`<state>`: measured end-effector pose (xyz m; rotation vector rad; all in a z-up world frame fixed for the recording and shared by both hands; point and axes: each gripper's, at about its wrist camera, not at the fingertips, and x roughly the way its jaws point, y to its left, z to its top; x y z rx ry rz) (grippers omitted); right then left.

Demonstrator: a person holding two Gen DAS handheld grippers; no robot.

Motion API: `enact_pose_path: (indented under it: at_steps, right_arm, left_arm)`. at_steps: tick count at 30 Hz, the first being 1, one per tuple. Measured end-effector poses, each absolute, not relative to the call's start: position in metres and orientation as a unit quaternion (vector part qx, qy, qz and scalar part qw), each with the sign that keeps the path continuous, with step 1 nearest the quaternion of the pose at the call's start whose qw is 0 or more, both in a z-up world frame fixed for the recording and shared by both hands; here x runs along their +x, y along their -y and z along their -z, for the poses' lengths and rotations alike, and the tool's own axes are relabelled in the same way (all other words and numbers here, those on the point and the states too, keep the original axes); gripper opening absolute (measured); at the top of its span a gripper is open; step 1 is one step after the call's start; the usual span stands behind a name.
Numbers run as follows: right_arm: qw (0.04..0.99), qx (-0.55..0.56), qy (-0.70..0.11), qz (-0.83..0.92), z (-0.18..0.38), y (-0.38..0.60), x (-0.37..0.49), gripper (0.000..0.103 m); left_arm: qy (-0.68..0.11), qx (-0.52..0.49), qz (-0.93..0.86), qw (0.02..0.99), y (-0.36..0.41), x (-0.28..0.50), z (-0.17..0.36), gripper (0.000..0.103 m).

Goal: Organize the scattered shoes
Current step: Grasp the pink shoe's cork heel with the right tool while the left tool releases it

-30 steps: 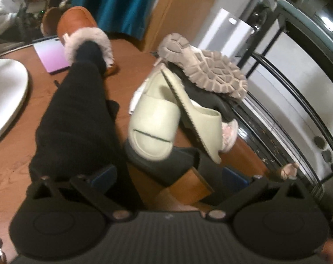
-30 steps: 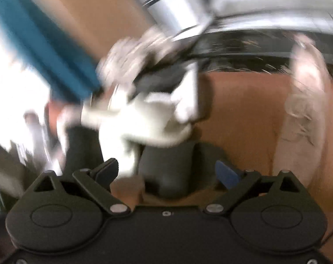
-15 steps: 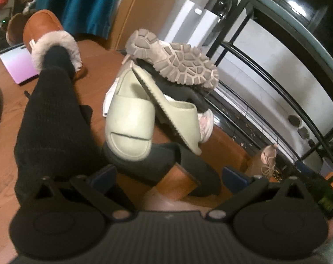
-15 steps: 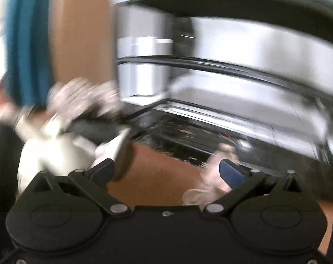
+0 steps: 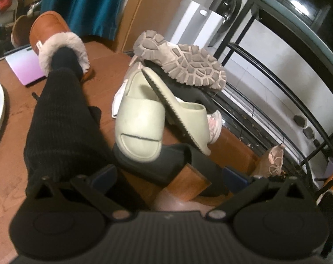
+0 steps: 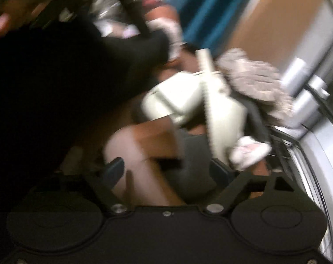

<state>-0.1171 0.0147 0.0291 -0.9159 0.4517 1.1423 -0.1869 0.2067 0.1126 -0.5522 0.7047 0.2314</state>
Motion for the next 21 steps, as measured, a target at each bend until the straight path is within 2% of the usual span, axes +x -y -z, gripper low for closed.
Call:
enact_pose_path:
  at_steps: [5, 15, 16, 17, 21]
  right_arm:
    - [0.695, -0.465, -0.211, -0.506, -0.010, -0.026, -0.128, 0.087]
    - [0.681, -0.495, -0.228, -0.490, 0.015, -0.047, -0.119, 0.077]
    - [0.680, -0.498, -0.229, -0.488, 0.017, -0.050, -0.118, 0.073]
    - [0.678, -0.499, -0.228, -0.488, 0.018, -0.052, -0.118, 0.060]
    - [0.700, -0.481, -0.223, -0.478, 0.015, -0.051, -0.119, 0.043]
  left_arm:
    - [-0.337, -0.272, -0.112, 0.894, -0.208, -0.187, -0.112, 0.102]
    - [-0.337, -0.274, -0.113, 0.894, -0.208, -0.186, -0.111, 0.102]
    - [-0.337, -0.274, -0.113, 0.894, -0.208, -0.186, -0.111, 0.102]
    - [-0.337, -0.274, -0.114, 0.893, -0.207, -0.186, -0.111, 0.102]
    - [-0.337, -0.274, -0.114, 0.893, -0.207, -0.186, -0.111, 0.102]
